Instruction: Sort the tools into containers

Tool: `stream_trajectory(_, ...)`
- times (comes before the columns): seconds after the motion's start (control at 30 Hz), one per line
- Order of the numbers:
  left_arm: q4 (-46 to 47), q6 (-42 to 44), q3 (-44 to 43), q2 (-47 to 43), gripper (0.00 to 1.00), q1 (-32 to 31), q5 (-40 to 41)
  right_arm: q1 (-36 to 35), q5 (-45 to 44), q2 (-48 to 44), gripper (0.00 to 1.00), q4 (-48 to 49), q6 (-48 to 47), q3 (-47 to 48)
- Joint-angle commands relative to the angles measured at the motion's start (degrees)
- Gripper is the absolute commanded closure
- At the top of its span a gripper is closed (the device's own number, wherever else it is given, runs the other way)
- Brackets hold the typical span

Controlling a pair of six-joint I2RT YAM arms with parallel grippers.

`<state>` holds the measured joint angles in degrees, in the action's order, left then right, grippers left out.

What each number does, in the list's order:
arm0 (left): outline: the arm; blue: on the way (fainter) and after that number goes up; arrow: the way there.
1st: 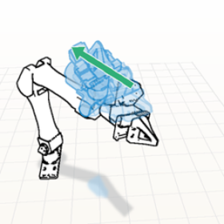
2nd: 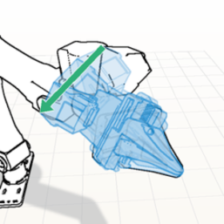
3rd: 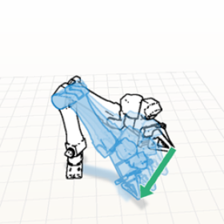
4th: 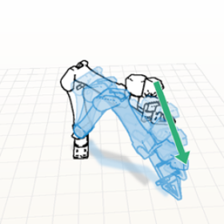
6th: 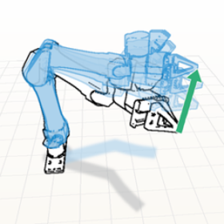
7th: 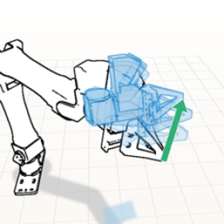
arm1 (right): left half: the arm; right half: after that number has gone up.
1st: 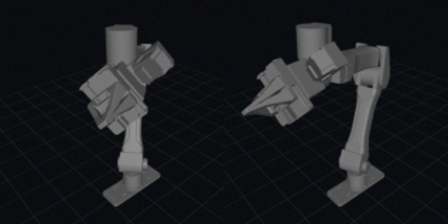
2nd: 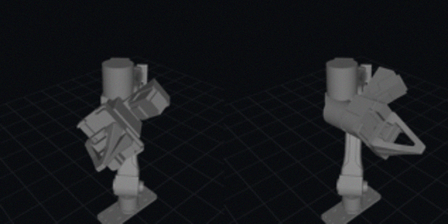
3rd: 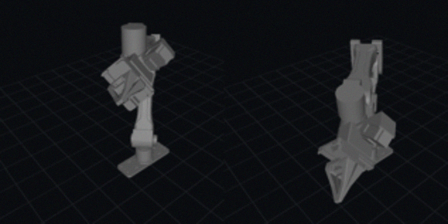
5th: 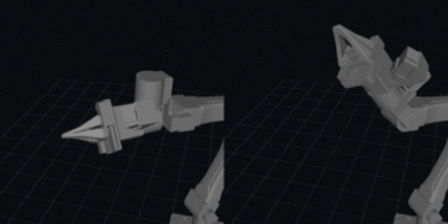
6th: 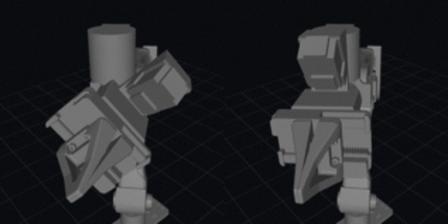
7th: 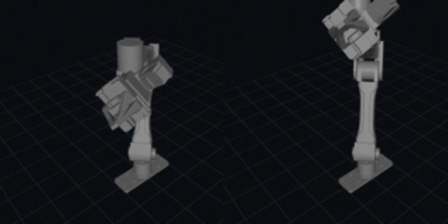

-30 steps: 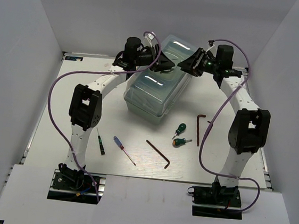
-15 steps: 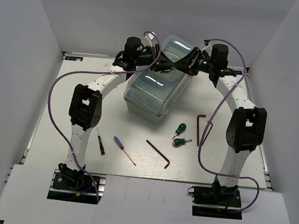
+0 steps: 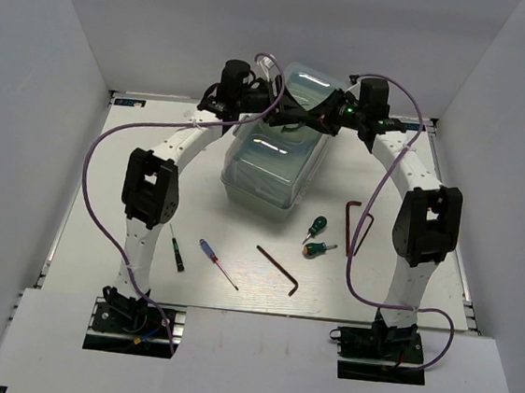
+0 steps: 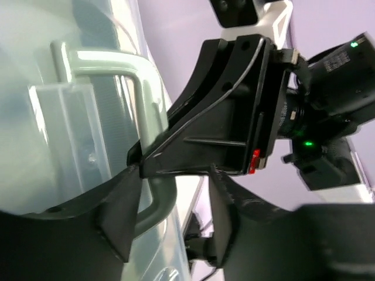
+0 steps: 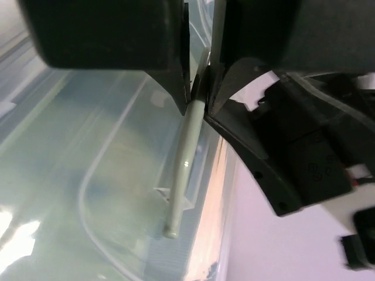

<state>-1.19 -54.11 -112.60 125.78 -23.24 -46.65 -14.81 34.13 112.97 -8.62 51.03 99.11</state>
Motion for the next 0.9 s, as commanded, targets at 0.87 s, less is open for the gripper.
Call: stream_trajectory(0.87, -22.7, 28.4, 22.8, -23.6, 0.31, 16.0, 11.6, 12.7, 44.1, -4.3, 1.0, 24.5, -8.3, 3.6)
